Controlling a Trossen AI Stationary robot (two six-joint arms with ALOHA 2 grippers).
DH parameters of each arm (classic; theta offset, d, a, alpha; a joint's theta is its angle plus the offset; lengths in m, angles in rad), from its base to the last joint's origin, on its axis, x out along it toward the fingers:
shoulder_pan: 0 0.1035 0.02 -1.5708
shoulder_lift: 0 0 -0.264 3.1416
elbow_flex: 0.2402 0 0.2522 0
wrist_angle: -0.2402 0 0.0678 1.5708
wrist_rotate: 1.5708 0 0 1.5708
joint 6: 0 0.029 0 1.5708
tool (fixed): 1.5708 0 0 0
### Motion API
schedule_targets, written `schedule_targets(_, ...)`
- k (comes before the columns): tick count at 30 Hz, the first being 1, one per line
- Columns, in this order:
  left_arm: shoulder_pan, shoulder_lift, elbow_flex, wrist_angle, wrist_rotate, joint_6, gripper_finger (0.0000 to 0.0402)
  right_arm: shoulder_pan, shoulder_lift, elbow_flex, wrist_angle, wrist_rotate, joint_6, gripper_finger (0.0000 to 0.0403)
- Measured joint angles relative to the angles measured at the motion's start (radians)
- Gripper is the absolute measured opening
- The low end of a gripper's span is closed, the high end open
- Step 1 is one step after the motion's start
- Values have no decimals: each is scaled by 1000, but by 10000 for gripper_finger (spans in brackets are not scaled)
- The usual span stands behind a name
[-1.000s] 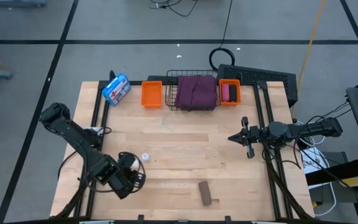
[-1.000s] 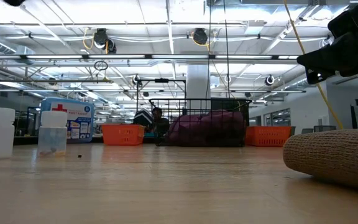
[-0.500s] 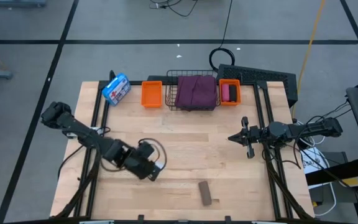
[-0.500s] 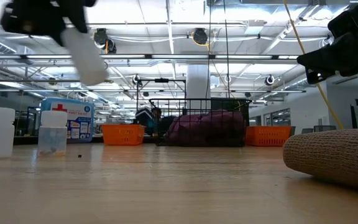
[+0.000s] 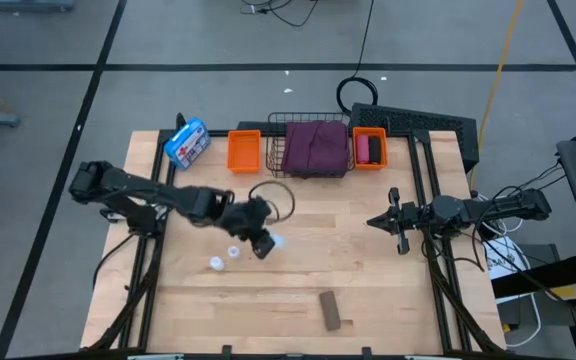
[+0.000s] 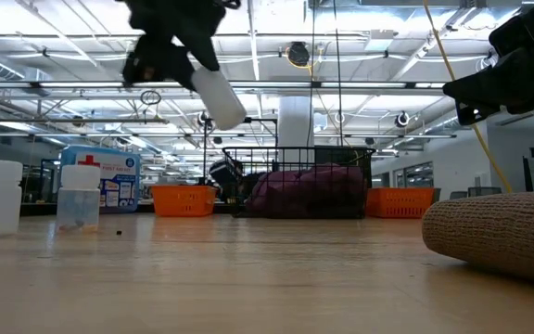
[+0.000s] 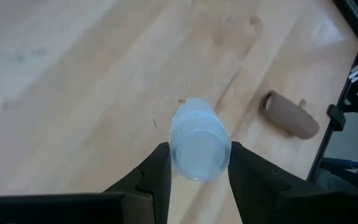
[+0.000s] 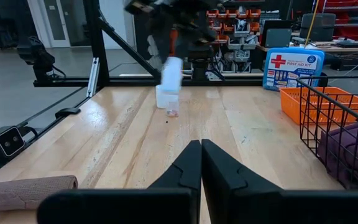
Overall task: Pick & place medical supplies in basket/bin
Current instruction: Put the bottom white pill bottle into the left orange bin
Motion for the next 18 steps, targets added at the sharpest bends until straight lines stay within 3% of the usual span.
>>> schedule_targets(13,359,-60,1,9,238,361,136,0,0,0,0,0,0,0)
schedule_targets(18,515,-122,48,-41,254,472,142,0,3,0,4,0,0,0)
